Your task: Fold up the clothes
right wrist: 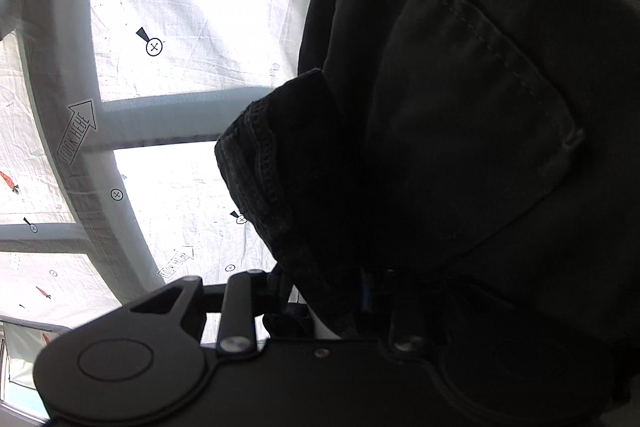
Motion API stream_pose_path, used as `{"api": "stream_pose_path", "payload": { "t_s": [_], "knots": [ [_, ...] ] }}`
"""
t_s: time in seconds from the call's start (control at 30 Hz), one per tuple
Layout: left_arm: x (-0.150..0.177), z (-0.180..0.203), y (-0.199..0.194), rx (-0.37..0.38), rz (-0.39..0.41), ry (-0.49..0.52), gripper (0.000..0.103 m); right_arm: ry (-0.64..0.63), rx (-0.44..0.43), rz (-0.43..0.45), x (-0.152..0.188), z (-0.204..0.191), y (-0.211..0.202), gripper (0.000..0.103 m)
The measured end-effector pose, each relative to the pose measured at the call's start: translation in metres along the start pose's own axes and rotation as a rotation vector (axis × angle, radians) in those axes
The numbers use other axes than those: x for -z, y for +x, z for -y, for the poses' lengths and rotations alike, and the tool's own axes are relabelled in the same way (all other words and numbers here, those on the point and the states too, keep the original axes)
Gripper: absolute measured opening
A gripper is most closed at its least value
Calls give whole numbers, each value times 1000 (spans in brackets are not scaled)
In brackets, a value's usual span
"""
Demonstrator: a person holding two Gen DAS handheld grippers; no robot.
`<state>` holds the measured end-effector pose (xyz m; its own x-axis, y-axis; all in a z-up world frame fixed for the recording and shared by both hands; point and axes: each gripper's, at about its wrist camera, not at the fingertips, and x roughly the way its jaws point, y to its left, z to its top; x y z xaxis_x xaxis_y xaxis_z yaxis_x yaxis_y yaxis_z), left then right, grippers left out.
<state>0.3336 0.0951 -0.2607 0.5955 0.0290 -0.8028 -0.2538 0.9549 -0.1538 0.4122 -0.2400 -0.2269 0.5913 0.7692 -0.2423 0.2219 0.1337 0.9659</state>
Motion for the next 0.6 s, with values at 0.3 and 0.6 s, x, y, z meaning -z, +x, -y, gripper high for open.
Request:
{"api": "stream_pose_path", "payload": {
  "t_s": [0.3,0.6],
  "knots": [
    [4,16,-7,69,24,28,103,-83,-63,-77,7,-32,-7,80],
    [-7,27,-19,245,98,-22,103,-470,243,131,-11,-64,-43,99]
  ]
}}
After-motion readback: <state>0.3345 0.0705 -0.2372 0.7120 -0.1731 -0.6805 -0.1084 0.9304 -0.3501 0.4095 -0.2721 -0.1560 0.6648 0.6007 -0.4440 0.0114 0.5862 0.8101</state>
